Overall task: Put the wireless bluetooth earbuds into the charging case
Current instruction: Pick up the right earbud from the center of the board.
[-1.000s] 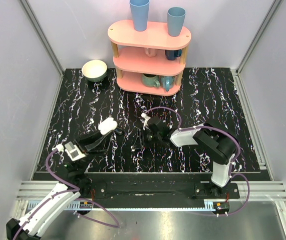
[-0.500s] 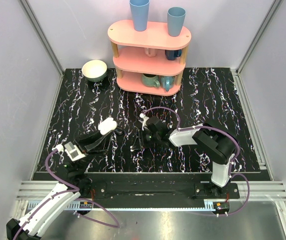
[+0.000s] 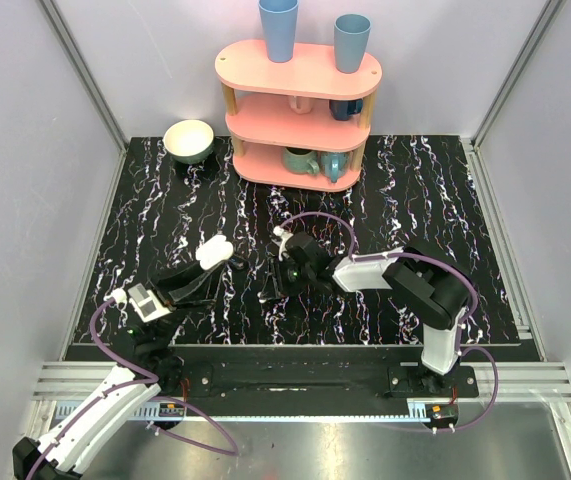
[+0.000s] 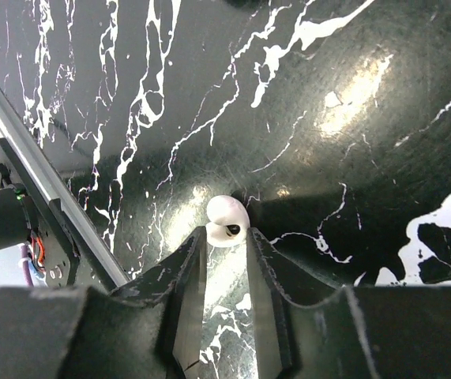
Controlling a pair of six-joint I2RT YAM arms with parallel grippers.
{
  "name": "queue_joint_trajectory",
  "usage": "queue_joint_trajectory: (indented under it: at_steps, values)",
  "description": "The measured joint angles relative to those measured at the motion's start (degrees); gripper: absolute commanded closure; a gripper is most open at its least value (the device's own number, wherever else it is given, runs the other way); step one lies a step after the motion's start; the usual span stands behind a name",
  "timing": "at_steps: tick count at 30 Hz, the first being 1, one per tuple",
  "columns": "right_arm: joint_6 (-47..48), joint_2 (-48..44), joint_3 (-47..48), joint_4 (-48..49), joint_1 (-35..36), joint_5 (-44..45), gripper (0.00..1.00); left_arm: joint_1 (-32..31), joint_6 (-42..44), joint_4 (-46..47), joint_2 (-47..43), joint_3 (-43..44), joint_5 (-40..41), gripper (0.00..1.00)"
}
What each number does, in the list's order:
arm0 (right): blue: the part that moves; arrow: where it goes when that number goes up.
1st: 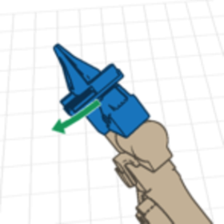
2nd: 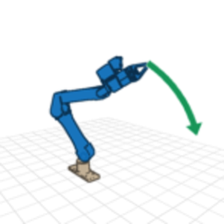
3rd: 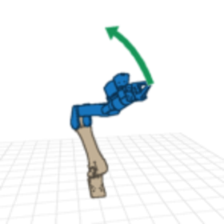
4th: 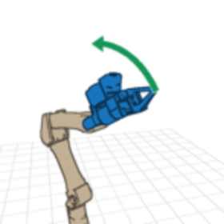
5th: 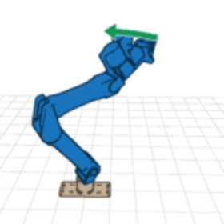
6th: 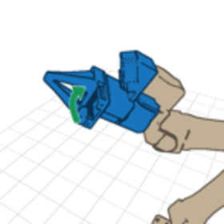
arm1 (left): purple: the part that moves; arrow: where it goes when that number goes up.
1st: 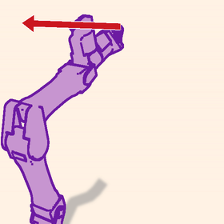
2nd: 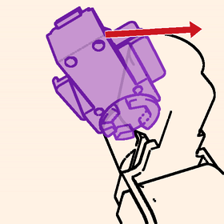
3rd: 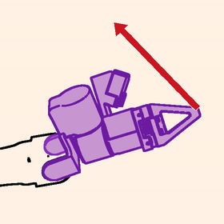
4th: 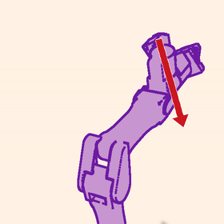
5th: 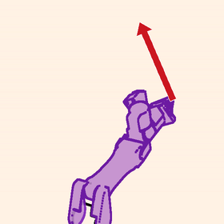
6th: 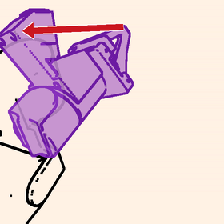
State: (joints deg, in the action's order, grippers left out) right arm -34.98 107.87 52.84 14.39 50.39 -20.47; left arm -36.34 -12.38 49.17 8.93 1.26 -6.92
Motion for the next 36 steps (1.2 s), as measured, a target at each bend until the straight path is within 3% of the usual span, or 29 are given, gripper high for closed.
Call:
queue_joint_trajectory:
  at_steps: [36]
  values:
    - [3.9,2.2,6.8,-7.0,3.5,4.8,0.63,0.0,-0.1,0.0,-0.3,0.0,0.2,1.00]
